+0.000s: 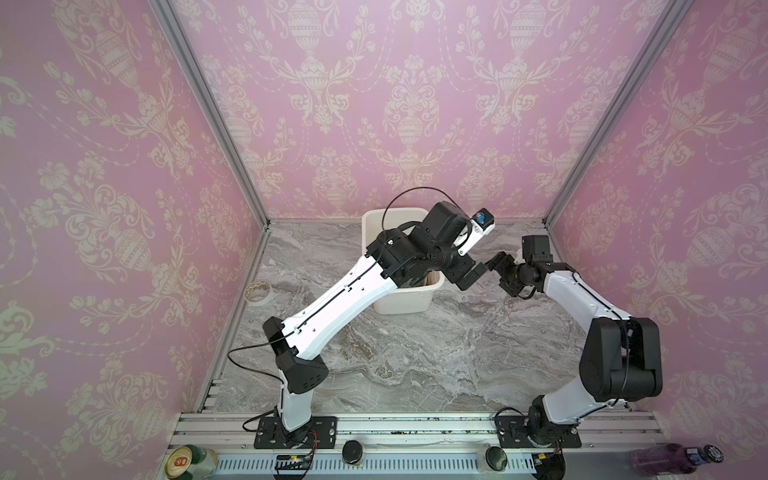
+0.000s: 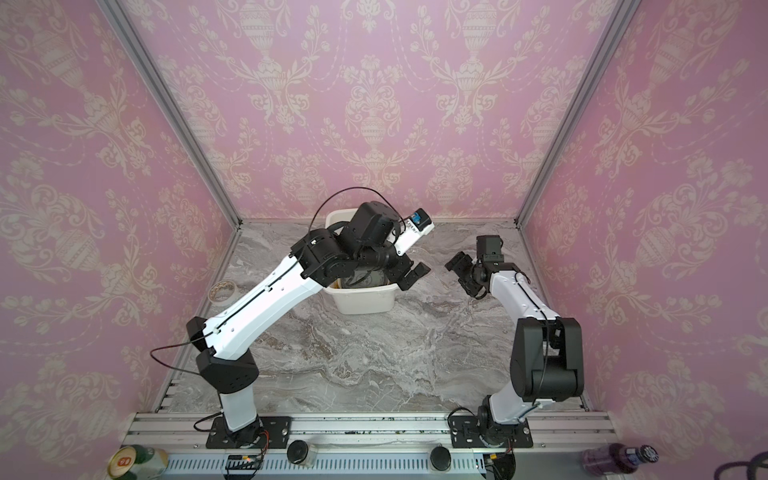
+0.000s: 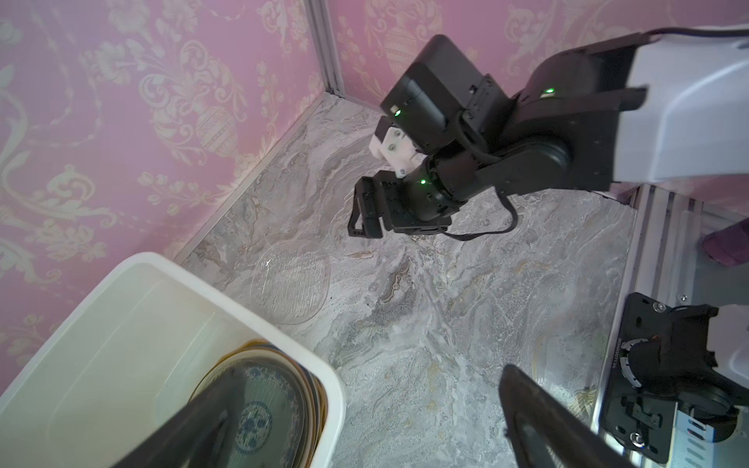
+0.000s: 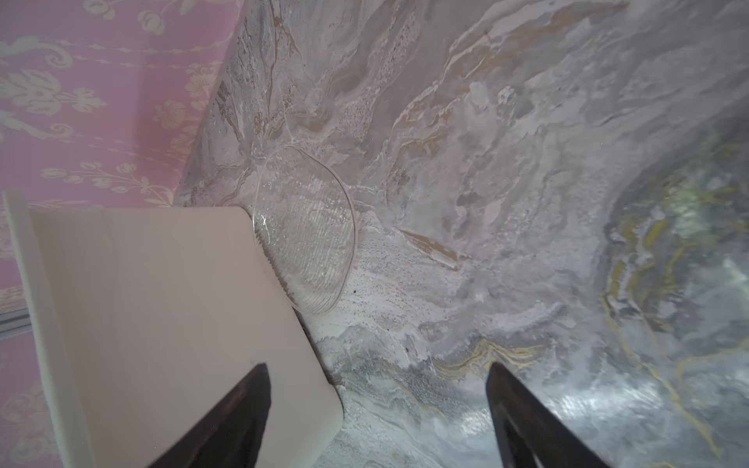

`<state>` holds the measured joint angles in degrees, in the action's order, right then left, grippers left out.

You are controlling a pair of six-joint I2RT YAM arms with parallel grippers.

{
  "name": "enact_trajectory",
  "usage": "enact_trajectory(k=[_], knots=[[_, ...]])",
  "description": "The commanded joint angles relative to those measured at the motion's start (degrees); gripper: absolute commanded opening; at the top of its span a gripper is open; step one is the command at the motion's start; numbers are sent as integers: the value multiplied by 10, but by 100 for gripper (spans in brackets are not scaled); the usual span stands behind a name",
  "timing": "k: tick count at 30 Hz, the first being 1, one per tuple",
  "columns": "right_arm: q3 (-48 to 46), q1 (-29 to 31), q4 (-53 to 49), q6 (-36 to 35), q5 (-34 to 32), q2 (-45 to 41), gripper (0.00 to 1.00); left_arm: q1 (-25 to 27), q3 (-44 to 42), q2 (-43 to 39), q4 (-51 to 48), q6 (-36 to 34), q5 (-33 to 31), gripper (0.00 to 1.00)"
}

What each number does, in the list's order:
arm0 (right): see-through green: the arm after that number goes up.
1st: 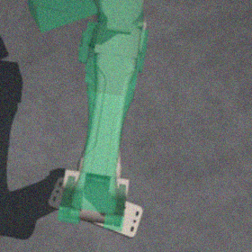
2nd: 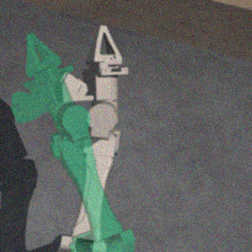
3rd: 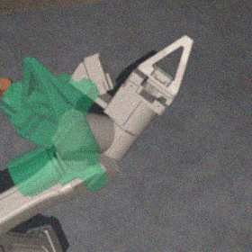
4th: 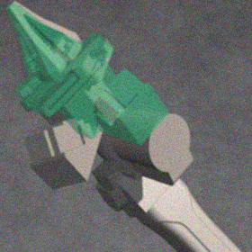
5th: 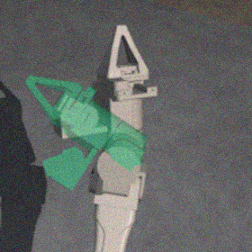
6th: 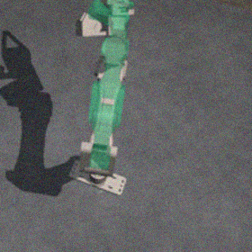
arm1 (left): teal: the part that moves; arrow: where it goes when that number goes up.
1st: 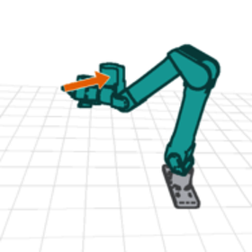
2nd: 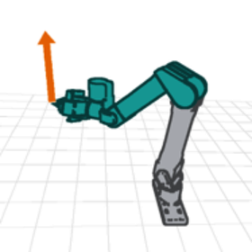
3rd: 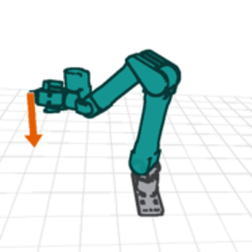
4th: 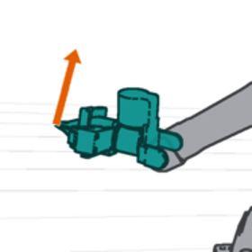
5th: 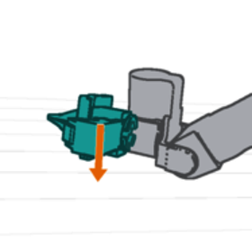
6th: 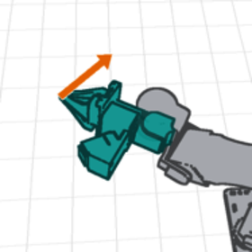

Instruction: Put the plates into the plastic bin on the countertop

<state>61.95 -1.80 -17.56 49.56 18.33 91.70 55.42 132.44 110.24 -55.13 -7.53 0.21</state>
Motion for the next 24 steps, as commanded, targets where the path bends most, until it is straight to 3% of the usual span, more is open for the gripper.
enact_trajectory(k=[1,6,24], knots=[[-23,1,141,91,80,39,82,34,87,47,-86,-102,-34,99],[-51,11,232,143,86,86,80,50,195,117,-141,-119,-22,99],[-82,57,441,245,102,246,63,51,193,119,-134,-95,-37,99]])
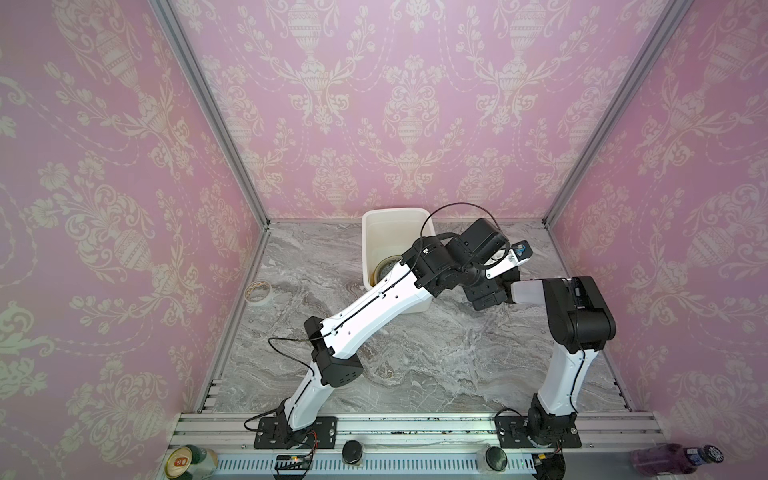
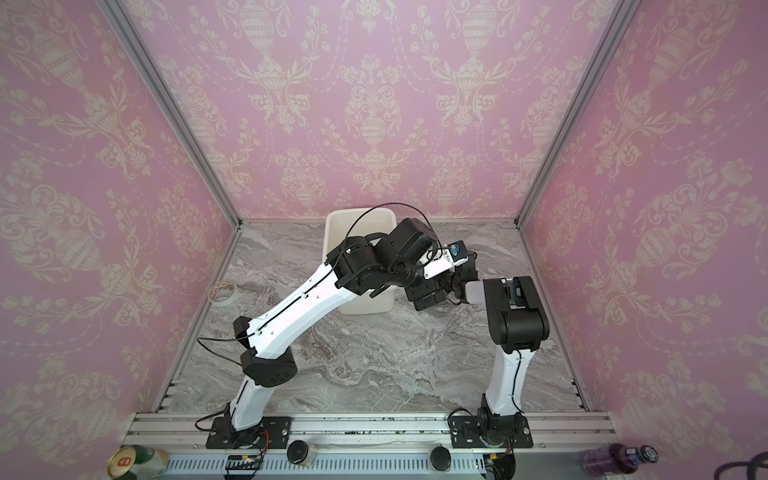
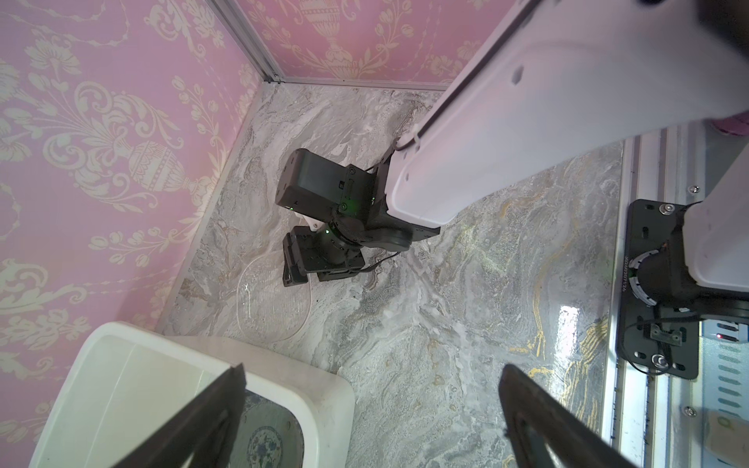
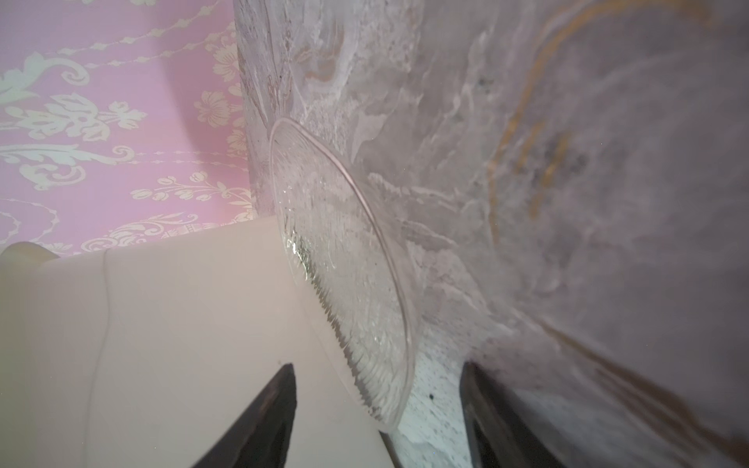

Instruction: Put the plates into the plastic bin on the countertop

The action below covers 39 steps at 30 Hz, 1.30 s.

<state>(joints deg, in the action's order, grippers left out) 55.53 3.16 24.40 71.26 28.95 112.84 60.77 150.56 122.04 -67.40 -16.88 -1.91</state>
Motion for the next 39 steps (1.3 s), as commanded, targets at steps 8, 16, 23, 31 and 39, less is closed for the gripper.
enact_trajectory(k=[8,16,23,31,39], knots=[[-20,11,39,42,-6,73,46,-3,14,1,-8,0,-26,99],[-8,11,-19,19,-19,84,26,-3,14,0,-9,2,-34,99],[6,11,-75,-13,-24,76,8,-3,15,-2,-5,5,-44,99],[1,4,-119,-34,-15,29,0,-2,25,-13,7,16,-84,99],[33,-19,-330,-162,-53,-105,0,-3,31,-41,42,64,-121,99]])
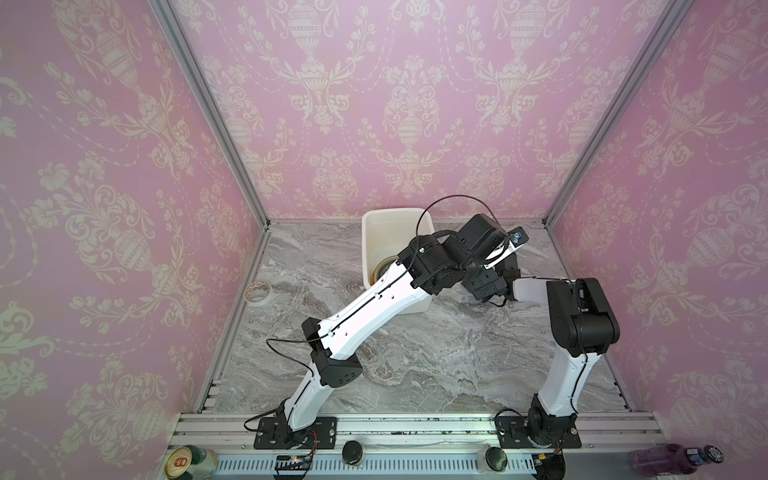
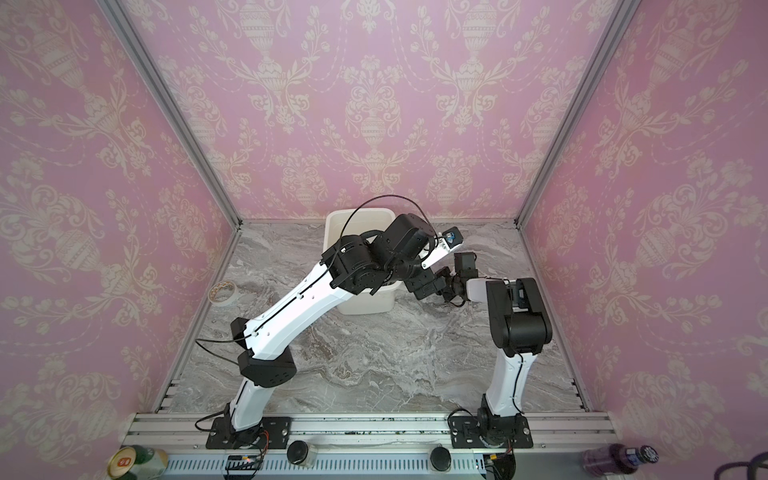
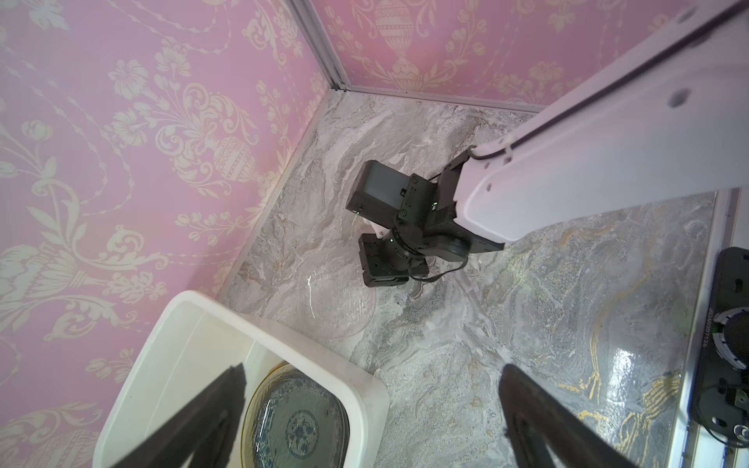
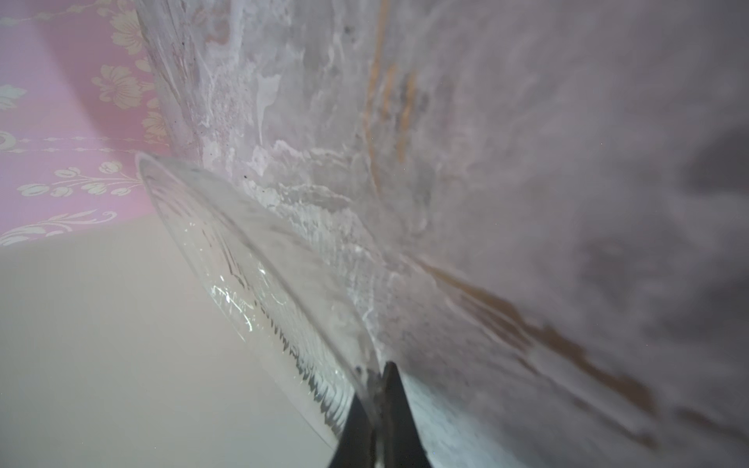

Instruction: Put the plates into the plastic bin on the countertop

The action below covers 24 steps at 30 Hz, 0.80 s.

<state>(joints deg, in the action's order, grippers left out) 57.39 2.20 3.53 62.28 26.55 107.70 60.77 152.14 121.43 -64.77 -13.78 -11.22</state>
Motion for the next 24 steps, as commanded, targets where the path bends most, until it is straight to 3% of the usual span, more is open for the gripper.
enact_trajectory(k=[1,8,19,24], knots=[[20,-13,-149,-90,-36,-72,0,-3,15,-40,17,40,-29,99],[46,-18,-318,-190,-83,-196,0,-3,14,-68,-8,76,-56,99],[126,-18,-495,-273,-83,-320,0,-8,-1,-94,-58,94,-162,99],[174,-16,-556,-303,-82,-340,0,-32,-36,-117,-53,136,-142,99]])
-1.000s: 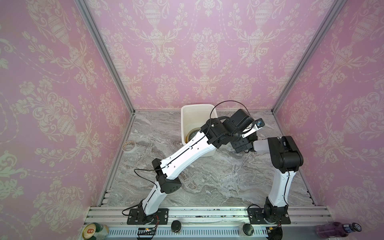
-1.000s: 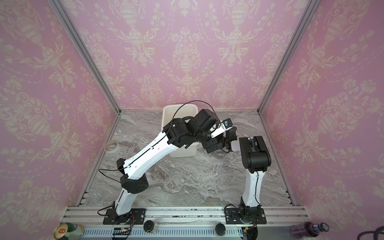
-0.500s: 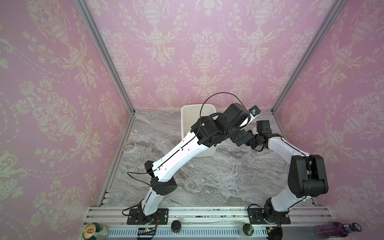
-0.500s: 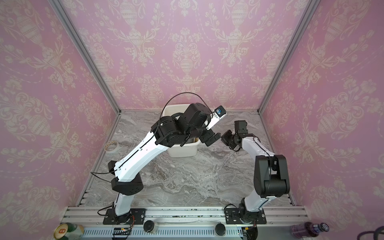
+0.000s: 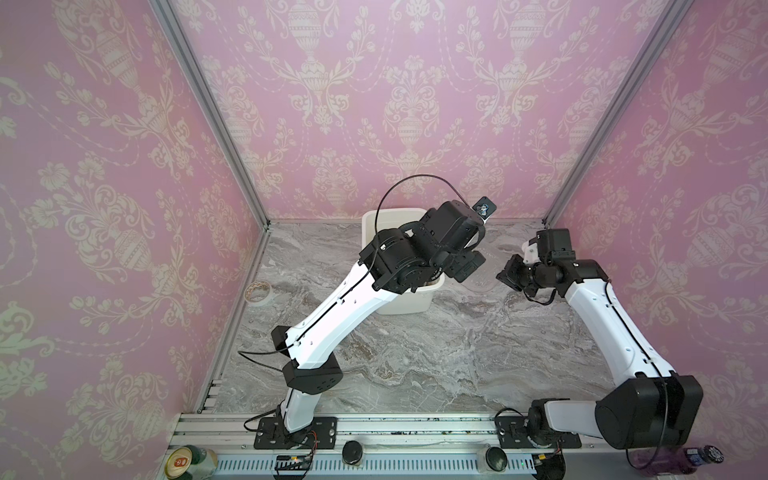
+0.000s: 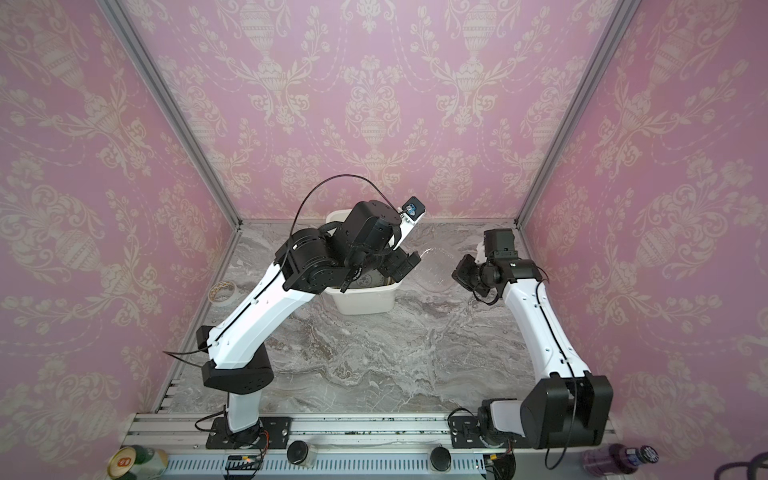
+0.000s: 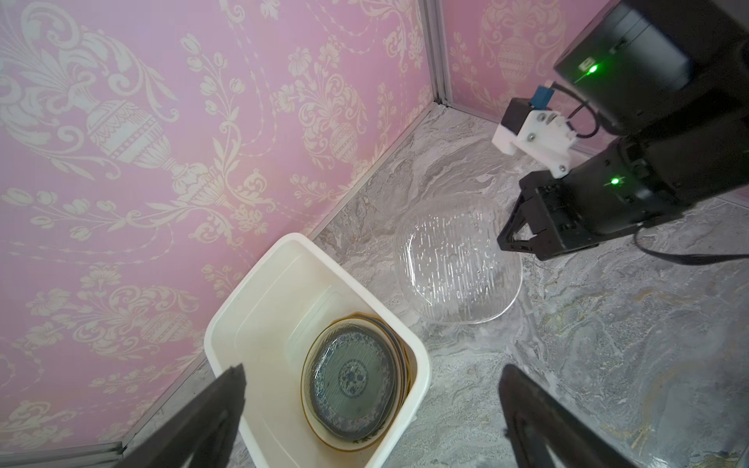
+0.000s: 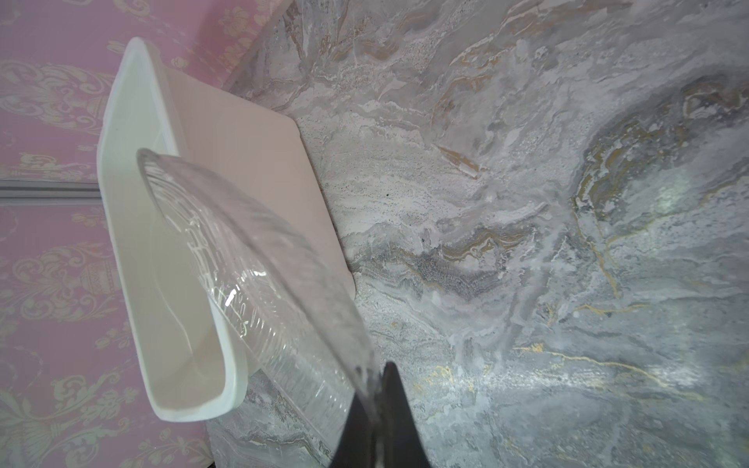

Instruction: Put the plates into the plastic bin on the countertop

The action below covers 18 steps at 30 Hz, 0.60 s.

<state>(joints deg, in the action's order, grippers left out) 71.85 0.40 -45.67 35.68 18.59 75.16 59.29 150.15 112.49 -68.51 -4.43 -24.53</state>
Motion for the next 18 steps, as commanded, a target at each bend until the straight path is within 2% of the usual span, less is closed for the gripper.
enact_trajectory(k=[1,9,15,18], knots=[[39,4,-75,-41,-2,-17,0,-26,-26,-35,-14,60,5,99],[116,12,-143,-76,11,-20,0,-110,-153,-105,19,185,93,99],[203,46,-195,-112,24,21,0,-161,-310,-199,110,200,119,99],[263,77,-218,-126,25,58,0,-202,-388,-252,151,232,153,99]])
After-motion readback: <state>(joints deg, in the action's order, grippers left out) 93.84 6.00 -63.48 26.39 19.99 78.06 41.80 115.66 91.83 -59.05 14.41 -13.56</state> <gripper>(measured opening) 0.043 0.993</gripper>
